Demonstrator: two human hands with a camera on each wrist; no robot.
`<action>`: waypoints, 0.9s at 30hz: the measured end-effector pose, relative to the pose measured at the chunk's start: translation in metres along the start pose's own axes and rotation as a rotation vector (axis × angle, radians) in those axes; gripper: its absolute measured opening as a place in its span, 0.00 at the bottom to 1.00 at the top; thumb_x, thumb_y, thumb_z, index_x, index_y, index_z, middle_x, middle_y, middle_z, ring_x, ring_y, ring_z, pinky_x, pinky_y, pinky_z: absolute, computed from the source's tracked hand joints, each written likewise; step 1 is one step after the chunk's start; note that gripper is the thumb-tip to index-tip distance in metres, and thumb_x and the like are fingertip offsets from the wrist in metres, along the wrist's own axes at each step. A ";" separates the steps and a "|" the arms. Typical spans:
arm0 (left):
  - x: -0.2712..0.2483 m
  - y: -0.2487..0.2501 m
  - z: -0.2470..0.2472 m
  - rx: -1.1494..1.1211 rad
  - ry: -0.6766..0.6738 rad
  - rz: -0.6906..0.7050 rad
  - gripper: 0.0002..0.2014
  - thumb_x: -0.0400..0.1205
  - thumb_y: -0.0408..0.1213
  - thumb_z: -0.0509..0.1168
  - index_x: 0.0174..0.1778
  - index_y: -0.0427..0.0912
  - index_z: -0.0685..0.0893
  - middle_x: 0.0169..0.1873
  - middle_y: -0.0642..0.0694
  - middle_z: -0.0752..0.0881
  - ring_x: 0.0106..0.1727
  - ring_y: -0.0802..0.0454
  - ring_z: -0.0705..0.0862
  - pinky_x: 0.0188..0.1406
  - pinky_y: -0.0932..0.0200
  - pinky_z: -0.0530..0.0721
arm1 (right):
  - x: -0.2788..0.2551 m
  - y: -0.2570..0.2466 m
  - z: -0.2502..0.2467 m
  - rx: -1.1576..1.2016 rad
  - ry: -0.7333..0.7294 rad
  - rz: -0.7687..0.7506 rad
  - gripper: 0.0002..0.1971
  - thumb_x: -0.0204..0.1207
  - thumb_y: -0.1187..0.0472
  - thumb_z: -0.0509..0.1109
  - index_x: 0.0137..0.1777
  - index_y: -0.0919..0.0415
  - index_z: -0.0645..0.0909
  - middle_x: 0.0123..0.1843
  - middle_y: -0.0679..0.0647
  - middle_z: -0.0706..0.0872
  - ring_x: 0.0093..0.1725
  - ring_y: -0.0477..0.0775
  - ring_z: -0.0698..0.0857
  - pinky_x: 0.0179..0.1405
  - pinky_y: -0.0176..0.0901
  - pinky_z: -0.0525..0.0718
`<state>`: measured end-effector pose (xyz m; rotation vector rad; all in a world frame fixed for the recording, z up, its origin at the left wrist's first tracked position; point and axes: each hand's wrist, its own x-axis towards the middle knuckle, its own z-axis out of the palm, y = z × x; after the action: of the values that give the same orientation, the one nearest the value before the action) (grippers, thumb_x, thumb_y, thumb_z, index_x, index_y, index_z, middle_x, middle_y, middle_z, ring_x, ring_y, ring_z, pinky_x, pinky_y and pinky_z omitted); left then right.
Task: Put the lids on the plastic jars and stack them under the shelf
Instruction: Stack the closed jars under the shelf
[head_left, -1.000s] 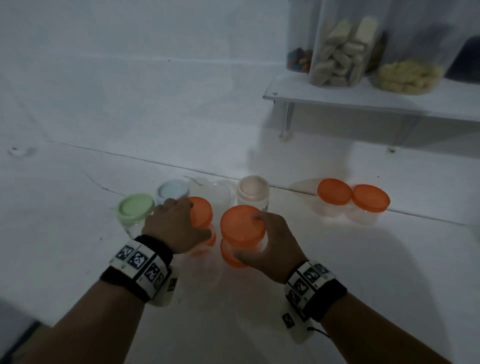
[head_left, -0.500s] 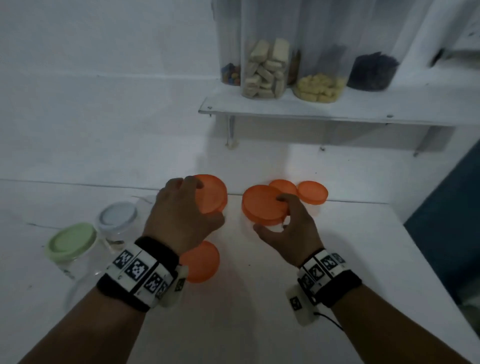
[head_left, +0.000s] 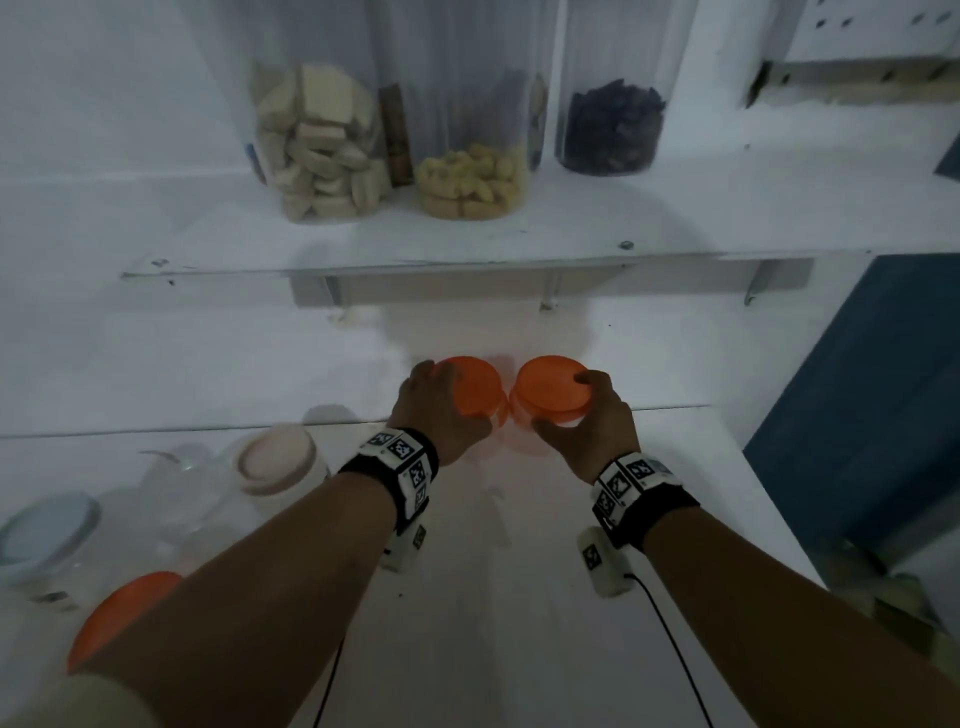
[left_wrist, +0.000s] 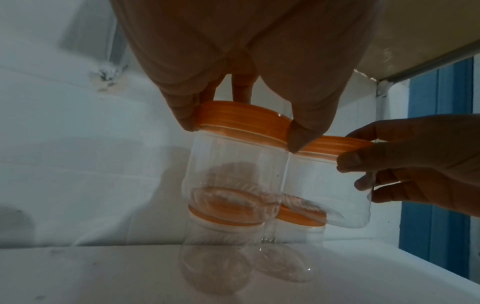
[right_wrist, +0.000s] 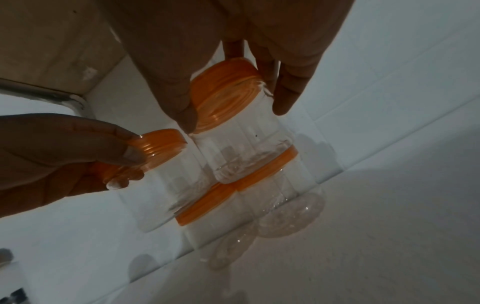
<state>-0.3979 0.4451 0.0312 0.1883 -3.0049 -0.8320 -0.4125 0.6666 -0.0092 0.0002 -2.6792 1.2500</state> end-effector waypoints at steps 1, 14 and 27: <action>0.005 0.001 0.004 0.005 -0.008 -0.008 0.44 0.72 0.59 0.76 0.83 0.51 0.68 0.85 0.42 0.63 0.83 0.37 0.68 0.77 0.42 0.75 | 0.004 0.003 0.002 0.000 0.003 -0.008 0.45 0.65 0.45 0.87 0.78 0.53 0.70 0.71 0.58 0.84 0.69 0.64 0.83 0.66 0.61 0.85; 0.046 -0.003 0.020 -0.023 0.079 0.012 0.37 0.79 0.56 0.74 0.85 0.52 0.72 0.89 0.46 0.57 0.85 0.40 0.68 0.82 0.46 0.72 | 0.051 0.006 0.018 0.023 -0.041 -0.036 0.41 0.71 0.49 0.85 0.81 0.51 0.71 0.76 0.58 0.76 0.71 0.63 0.80 0.64 0.52 0.80; -0.058 -0.032 -0.072 -0.080 0.234 0.065 0.14 0.83 0.51 0.72 0.61 0.50 0.91 0.56 0.54 0.91 0.54 0.55 0.89 0.57 0.59 0.83 | -0.035 -0.055 0.026 0.064 -0.161 -0.298 0.12 0.80 0.50 0.76 0.60 0.51 0.83 0.52 0.45 0.86 0.49 0.45 0.85 0.49 0.44 0.86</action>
<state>-0.3333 0.3883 0.0770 0.1729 -2.7406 -0.8565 -0.3779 0.6091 0.0102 0.5094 -2.6394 1.2842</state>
